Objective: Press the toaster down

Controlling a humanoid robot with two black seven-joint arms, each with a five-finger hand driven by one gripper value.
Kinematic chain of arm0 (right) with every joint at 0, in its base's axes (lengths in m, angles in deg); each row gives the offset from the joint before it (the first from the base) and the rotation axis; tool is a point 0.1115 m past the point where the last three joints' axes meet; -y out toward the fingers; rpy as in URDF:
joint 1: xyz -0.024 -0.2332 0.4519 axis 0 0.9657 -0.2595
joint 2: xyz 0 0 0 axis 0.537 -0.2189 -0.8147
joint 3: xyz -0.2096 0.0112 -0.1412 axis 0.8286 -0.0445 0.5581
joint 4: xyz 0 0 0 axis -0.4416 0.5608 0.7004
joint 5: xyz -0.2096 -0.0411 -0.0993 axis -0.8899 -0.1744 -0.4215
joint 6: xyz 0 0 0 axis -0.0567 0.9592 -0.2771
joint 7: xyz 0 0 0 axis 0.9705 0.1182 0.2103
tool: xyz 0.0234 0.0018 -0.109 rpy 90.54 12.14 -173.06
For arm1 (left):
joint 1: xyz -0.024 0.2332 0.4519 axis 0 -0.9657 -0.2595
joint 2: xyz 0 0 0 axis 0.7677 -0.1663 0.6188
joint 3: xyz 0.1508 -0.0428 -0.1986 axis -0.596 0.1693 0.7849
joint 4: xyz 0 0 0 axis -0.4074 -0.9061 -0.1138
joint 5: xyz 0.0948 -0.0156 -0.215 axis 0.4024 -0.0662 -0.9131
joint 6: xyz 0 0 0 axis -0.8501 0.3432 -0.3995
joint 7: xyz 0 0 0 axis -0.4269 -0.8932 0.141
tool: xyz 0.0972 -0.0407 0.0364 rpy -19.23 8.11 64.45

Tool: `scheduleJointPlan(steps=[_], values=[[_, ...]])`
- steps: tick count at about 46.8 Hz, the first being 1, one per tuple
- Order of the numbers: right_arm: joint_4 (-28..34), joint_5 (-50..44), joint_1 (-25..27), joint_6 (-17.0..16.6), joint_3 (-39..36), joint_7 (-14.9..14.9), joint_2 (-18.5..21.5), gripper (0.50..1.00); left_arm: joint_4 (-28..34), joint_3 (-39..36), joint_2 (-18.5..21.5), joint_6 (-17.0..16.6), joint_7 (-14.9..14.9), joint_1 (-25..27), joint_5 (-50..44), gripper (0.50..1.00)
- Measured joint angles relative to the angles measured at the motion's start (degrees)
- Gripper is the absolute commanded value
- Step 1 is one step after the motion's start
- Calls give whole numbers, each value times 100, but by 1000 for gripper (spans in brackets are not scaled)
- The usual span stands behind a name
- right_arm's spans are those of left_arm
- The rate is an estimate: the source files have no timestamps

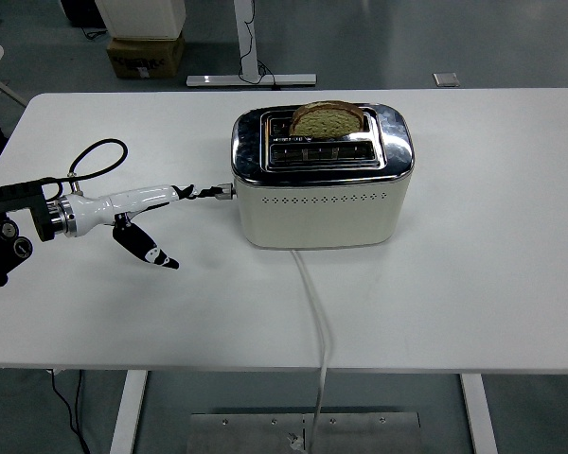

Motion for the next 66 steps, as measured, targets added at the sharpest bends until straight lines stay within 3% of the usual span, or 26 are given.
scheduleJointPlan(steps=[66], values=[[-2,0,2,0,0,-1,0,1000,-182,-18,-231,0,-1,-154,10,1000]])
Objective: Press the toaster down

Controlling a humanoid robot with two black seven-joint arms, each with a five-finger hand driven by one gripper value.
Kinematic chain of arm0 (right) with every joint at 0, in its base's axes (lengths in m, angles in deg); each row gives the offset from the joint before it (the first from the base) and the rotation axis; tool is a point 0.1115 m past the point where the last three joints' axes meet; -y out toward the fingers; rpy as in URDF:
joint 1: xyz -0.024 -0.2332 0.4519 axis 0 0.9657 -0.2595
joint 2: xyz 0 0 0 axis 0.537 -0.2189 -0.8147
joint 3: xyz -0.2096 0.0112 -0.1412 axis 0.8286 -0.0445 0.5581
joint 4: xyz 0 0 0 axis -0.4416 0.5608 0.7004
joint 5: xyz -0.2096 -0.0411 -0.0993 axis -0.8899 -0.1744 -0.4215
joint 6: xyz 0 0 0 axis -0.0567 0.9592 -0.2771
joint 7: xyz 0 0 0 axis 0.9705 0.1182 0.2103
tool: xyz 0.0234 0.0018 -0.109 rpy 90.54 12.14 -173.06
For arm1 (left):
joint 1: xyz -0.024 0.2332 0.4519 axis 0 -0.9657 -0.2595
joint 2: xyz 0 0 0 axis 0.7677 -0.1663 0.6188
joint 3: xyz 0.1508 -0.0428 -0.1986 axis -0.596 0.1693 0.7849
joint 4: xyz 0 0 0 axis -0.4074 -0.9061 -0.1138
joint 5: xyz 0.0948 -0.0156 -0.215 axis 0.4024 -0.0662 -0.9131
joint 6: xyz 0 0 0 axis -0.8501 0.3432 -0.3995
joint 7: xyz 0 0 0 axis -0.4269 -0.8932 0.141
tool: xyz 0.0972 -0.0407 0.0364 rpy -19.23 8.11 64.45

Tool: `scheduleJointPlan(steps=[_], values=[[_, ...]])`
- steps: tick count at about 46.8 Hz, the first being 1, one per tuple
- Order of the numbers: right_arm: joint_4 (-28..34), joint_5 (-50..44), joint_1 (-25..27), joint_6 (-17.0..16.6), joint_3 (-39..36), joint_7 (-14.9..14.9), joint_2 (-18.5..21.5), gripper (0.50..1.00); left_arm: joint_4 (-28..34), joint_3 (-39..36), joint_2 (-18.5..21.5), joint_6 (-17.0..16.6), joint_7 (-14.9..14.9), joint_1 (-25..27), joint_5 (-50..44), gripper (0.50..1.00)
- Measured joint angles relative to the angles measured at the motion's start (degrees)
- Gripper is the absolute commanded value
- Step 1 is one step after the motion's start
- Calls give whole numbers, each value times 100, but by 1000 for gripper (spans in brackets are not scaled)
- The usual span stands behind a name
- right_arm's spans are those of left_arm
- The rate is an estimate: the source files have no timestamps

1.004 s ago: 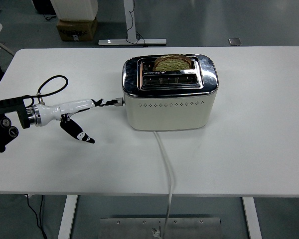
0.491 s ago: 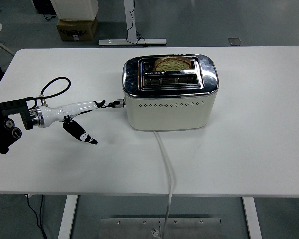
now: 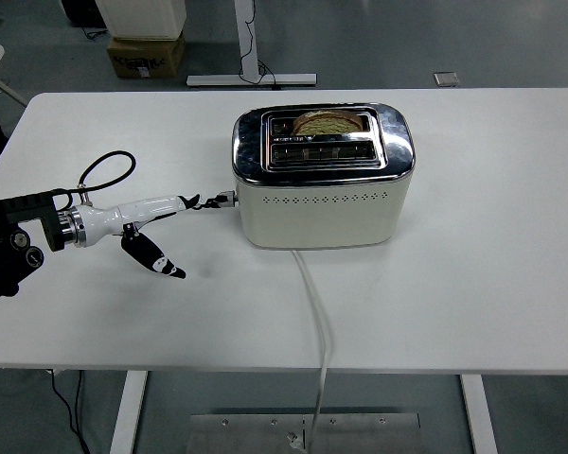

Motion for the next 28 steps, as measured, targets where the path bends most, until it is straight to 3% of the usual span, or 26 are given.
scheduleJointPlan(steps=[28], values=[[-2,0,0,0,0,0,0,998,-139,1,-34,1,-19,-40,0,1000]])
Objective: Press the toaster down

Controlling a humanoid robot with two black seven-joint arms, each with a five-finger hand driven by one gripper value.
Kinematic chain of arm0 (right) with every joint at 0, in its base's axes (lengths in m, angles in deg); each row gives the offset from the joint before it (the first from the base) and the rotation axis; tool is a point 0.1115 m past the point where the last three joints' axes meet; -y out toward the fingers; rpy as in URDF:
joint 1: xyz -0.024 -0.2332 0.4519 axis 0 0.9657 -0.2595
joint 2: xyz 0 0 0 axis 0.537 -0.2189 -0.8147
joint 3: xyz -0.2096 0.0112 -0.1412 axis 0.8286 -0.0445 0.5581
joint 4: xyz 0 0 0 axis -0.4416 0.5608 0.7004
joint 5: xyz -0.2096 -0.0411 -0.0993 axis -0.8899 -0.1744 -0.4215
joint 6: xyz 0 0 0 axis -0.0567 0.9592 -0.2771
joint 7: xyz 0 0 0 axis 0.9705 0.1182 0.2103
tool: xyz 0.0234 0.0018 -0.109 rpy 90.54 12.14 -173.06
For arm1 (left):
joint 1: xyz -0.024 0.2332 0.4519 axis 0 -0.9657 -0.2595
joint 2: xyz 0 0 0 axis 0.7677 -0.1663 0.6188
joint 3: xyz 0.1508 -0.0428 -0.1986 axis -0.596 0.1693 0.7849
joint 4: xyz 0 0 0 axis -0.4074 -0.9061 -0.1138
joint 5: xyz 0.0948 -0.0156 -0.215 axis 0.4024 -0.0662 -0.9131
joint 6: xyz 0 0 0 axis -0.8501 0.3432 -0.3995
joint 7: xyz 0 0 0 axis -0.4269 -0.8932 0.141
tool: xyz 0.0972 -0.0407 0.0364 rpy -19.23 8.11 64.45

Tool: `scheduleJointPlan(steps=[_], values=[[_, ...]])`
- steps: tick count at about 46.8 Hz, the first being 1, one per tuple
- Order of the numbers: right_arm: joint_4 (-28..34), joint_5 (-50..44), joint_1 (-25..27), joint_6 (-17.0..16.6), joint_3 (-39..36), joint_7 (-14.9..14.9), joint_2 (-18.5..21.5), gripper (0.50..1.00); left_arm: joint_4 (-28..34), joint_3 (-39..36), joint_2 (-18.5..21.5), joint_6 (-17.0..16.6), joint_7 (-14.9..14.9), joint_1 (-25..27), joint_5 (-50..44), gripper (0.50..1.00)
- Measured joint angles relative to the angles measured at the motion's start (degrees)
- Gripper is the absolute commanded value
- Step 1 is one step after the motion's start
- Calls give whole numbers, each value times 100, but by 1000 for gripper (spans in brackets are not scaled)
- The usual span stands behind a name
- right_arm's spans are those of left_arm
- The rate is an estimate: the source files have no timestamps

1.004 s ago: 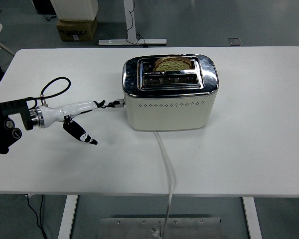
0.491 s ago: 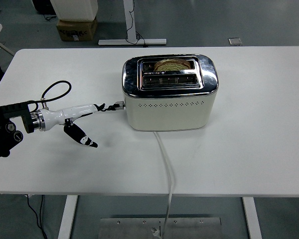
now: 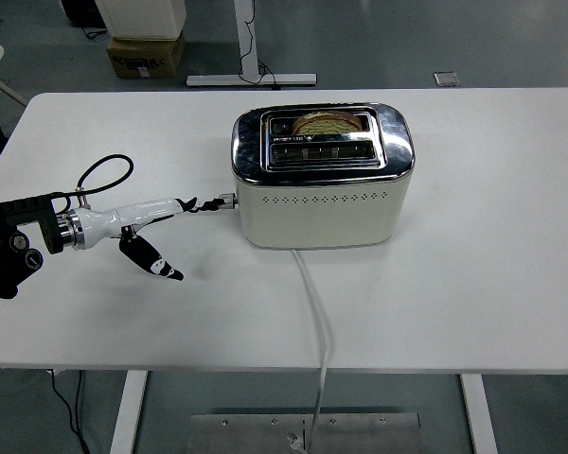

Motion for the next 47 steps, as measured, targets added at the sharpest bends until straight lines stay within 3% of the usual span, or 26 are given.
scheduleJointPlan(steps=[47], values=[[3,0,1,0,0,0,0,998,-83,23,109,16,7,-93,-236,1000]])
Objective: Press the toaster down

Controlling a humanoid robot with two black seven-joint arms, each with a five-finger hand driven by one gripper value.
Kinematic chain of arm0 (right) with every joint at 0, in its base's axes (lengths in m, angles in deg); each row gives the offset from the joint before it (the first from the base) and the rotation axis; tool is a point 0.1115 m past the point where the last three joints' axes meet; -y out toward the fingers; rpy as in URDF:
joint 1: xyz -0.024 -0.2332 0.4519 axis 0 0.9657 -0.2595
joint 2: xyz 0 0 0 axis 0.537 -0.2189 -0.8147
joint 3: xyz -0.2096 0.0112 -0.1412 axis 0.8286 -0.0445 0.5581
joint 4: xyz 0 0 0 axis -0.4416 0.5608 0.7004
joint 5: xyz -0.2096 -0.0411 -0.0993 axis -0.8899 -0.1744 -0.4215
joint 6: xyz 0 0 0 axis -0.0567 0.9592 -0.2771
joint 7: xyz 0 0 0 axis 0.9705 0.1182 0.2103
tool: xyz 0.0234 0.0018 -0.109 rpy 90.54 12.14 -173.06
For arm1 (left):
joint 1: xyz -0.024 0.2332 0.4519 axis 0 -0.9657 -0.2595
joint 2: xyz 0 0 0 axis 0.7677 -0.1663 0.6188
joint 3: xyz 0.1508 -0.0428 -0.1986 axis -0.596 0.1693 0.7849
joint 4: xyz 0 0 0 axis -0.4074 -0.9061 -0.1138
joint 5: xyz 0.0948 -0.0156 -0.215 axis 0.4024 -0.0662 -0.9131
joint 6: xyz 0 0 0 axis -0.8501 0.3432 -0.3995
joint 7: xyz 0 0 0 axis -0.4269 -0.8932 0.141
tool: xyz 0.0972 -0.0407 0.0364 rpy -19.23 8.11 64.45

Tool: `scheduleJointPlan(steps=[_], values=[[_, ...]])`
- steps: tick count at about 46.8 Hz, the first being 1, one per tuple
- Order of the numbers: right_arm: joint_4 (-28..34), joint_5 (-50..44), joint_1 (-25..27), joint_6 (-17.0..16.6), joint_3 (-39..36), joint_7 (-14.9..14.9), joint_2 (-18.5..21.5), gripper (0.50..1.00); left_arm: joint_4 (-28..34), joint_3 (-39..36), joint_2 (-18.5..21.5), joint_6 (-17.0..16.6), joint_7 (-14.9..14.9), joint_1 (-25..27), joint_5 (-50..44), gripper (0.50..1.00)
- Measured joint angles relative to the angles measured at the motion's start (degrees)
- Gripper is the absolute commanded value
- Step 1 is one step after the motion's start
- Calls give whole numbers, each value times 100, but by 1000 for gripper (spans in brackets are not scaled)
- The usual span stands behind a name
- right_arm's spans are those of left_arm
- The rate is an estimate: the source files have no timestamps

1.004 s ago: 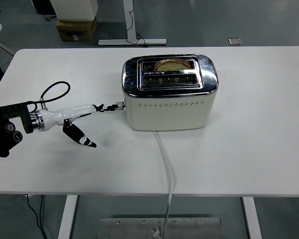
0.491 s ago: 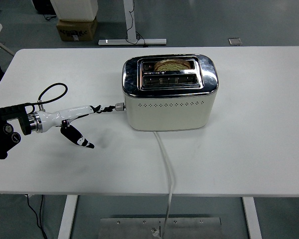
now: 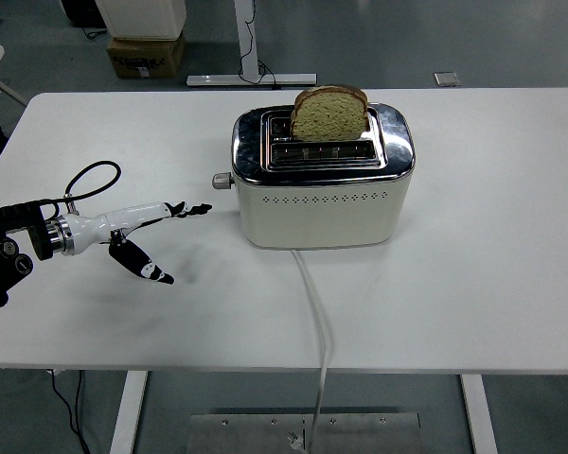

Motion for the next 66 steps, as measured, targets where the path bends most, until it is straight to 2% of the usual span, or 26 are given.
scheduleJointPlan(steps=[17,26,35,48,54,66], values=[[1,0,-3,0,0,-1,0,998,7,-4,501,21,1,307,-710,1000],[1,0,-4,0,0,-1,0,998,0,8,658,22,-9,552,-1686,1000],[1,0,0,0,0,-1,0,1000,-1,6,666,53,-12,632,-2887,1000],[-2,0,2,0,0,0,0,998,-146,-5,652,10,-8,644,-4087,1000],[0,0,1,0,0,-1,0,998,-392,-6,527,-11,-8,627,-4404,1000],[2,0,5,0,0,0,0,998,-800,7,229,-14,-8,649,-5662,1000]])
